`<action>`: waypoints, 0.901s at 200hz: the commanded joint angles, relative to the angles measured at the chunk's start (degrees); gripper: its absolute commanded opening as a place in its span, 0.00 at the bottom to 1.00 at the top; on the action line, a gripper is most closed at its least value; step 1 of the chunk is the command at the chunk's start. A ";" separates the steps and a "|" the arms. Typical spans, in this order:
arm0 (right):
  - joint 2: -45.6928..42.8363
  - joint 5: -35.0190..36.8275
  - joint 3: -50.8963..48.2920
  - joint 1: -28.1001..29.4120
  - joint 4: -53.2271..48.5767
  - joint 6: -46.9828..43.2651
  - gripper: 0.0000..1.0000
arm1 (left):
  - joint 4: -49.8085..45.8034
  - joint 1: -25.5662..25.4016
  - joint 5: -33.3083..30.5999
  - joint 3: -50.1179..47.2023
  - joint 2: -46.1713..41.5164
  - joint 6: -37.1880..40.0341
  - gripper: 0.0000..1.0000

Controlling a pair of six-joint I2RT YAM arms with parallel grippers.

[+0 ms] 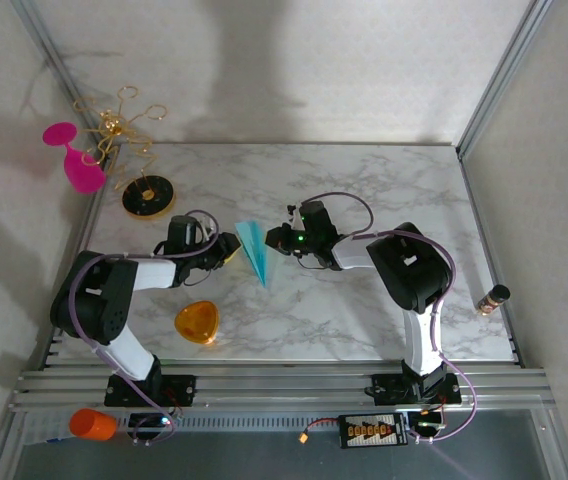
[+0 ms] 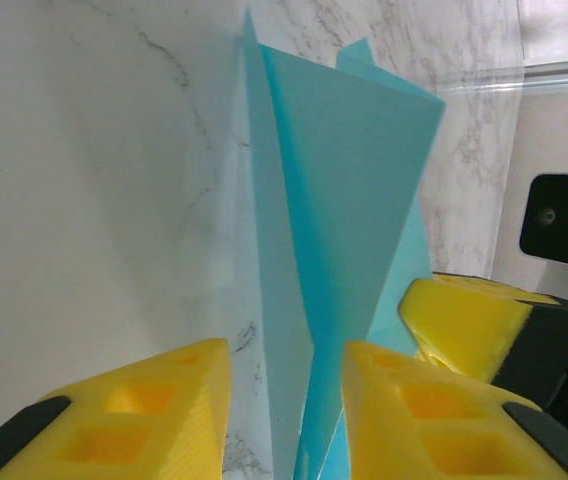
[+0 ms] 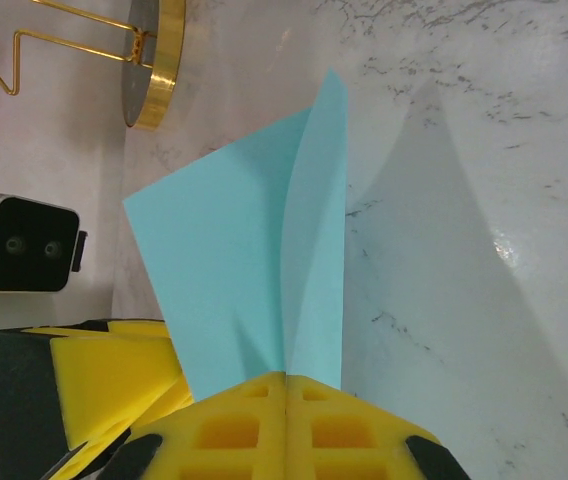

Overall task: Fold a paper plane with a square sheet of paper (pick it up from the middle)
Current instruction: Turn over a paper plane at the center of the table.

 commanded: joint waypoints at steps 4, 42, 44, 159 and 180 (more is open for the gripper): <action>0.84 -0.63 -0.22 -0.36 0.65 0.37 0.00 | 1.24 -0.74 0.16 1.78 1.05 1.26 0.30; 1.02 -0.80 -0.03 -0.37 0.43 0.18 0.00 | 1.49 -0.88 0.59 2.14 2.32 1.48 0.23; 1.06 -0.84 -0.03 -0.37 0.43 0.18 0.00 | 1.49 -0.90 0.68 2.20 2.42 1.54 0.23; 1.12 -1.55 0.07 -0.41 0.45 0.35 0.00 | 2.46 -1.28 1.46 4.08 6.13 1.51 0.13; 0.49 -0.64 -0.20 -0.69 -0.65 -0.40 0.00 | 2.04 -1.28 0.75 4.57 6.32 1.72 0.03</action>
